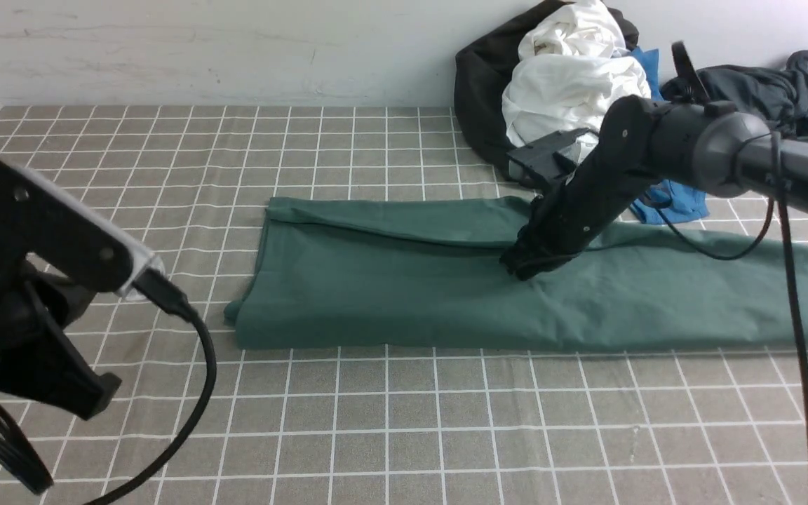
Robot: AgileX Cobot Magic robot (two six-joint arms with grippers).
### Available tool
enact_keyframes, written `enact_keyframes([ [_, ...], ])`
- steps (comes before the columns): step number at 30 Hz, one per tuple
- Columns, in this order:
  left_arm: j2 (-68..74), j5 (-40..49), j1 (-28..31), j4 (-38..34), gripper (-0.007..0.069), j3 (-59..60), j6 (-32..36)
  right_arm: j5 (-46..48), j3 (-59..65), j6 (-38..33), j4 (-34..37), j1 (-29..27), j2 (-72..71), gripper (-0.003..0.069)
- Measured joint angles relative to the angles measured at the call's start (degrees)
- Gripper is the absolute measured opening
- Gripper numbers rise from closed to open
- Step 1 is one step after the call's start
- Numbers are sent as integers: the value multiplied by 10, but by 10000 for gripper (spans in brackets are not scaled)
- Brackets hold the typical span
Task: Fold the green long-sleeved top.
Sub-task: Use both arms to drag the lower edge of the fabric forward and fold it over the upper edge, then use the right arm to clamp the right edge of the fabric
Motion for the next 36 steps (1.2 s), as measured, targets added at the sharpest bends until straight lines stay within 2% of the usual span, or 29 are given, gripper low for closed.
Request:
enact_keyframes([
  [2, 0, -5, 0, 1, -8, 4, -1, -100, -3, 13, -25, -4, 14, -14],
  [3, 0, -6, 0, 1, -8, 4, -1, -100, -3, 16, -29, -5, 14, -14],
  [4, -1, -14, 0, 1, -8, 4, -2, -158, -3, 50, -60, -11, 17, -14],
  [7, -7, -21, 0, 1, -8, 4, -8, -206, -15, 144, -151, -27, 13, -10],
  [9, -14, -19, 0, 1, -8, 4, -15, -184, -34, 204, -236, -35, -3, -8],
  [10, -14, -18, 0, 1, -8, 4, -16, -180, -35, 215, -244, -36, -8, -8],
  [12, -24, -16, 0, 1, -8, 4, -27, -98, -50, 279, -338, -37, -53, -5],
  [13, -25, -16, 0, 1, -8, 4, -27, -90, -51, 279, -345, -37, -53, -5],
  [14, -32, -15, 0, 1, -8, 4, -38, -31, -55, 311, -392, -39, -86, -3],
  [16, -45, -15, 0, 1, -8, 4, -54, 54, -56, 338, -428, -45, -124, -2],
  [18, -68, -15, 0, 1, -8, 4, -78, 129, -56, 354, -418, -68, -152, -1],
  [20, -85, -15, 0, 1, -8, 4, -96, 183, -56, 346, -376, -105, -165, 6],
  [21, -89, -15, 0, 1, -8, 4, -102, 192, -56, 346, -356, -115, -166, 9],
  [22, -105, -15, 0, 1, -8, 4, -112, 212, -47, 327, -299, -163, -168, 33],
  [24, -115, -15, 0, 1, -8, 4, -118, 216, -36, 315, -267, -190, -168, 53],
  [25, -127, -15, 0, 1, -8, 4, -122, 220, -11, 304, -228, -226, -166, 92],
  [28, -138, -15, 0, 1, -8, 4, -127, 221, 44, 297, -205, -292, -166, 219],
  [32, -139, -15, 0, 1, -8, 4, -127, 184, 99, 300, -203, -341, -165, 394],
  [33, -139, -15, 0, 1, -8, 4, -127, 180, 104, 300, -201, -345, -165, 412],
  [34, -139, -15, 0, 1, -8, 4, -127, 159, 120, 300, -195, -356, -157, 484],
  [35, -139, -15, 0, 1, -8, 4, -127, 157, 123, 300, -194, -357, -156, 491],
  [36, -139, -15, 0, 1, -8, 4, -127, 145, 133, 300, -186, -360, -143, 533],
])
